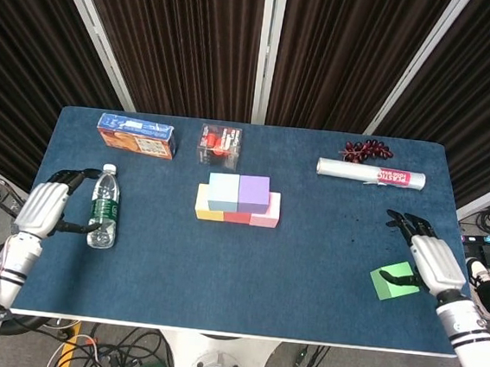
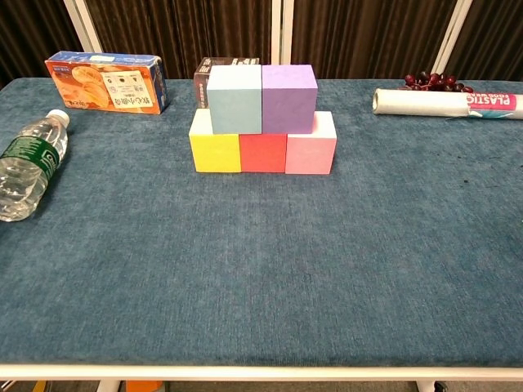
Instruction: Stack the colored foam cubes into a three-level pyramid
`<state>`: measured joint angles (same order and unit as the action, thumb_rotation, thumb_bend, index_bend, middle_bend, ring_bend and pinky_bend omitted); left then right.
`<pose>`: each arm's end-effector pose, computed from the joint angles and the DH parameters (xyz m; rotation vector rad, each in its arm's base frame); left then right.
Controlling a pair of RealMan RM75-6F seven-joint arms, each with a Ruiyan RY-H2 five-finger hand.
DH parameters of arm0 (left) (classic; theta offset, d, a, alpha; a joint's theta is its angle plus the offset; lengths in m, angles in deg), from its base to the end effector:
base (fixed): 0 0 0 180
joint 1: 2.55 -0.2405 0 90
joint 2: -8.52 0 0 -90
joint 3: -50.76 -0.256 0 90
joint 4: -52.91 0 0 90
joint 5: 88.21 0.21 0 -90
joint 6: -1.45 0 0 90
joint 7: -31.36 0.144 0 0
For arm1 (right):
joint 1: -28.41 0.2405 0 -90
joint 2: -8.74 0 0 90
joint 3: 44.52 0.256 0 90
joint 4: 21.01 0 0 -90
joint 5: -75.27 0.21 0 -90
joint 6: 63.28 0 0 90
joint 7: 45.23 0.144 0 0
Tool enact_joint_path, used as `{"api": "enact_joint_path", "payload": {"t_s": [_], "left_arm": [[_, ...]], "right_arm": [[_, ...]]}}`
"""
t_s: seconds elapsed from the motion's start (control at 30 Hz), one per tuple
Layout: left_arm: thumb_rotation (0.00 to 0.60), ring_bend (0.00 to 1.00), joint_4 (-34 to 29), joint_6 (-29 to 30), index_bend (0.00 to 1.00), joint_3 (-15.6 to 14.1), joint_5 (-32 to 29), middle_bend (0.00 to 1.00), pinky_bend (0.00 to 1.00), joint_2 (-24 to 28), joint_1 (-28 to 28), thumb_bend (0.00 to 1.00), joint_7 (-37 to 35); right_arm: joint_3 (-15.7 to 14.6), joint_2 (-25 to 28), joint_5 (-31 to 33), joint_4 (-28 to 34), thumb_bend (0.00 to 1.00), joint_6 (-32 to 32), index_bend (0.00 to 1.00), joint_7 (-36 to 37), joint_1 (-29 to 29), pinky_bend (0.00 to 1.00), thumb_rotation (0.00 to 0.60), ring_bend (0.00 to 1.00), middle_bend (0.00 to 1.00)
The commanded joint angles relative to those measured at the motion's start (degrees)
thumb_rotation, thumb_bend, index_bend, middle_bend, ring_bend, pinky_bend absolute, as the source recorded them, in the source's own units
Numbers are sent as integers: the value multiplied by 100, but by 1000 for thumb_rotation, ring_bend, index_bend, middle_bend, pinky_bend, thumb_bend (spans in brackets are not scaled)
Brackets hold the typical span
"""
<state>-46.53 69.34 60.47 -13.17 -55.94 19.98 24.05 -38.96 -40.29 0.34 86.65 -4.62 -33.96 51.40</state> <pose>-0.2355 0.2839 0.1296 -1.4657 -1.1644 -1.1404 -0.2442 -0.2616 0.1690 1.5714 -1.2662 0.9184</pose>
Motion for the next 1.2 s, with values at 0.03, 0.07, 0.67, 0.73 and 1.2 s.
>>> {"api": "enact_joint_path", "payload": {"t_s": [0.03,0.07,0.67,0.73,1.2], "left_arm": [[600,185,-55,-1,174,-41,49,216,159,1,2,54,52],[600,185,-72,-20,174,-45,50,216,159,5,12,54,57],[600,185,-227,-151,174,-58,-4,216,159,60,64,54,-93],[600,185,-238,-149,174,-60,5,216,159,76,61,54,-121],[600,185,-221,-169,174,-30,-68,216,159,109,61,54,-278]], "right_arm": [[-298,9,-425,-274,97,-30,0,161,-194,0,600,0,192],[-376,-24,-552,-387,97,22,0,153,-257,0,600,0,191],[-797,-918,-1240,-2096,0,9,0,-967,-317,0,600,0,139],[-811,-993,-1234,-2212,0,-66,0,-1039,-283,0,600,0,140],[-625,-790,-1394,-1897,164,-204,97,-189,106,0,600,0,373]]}}
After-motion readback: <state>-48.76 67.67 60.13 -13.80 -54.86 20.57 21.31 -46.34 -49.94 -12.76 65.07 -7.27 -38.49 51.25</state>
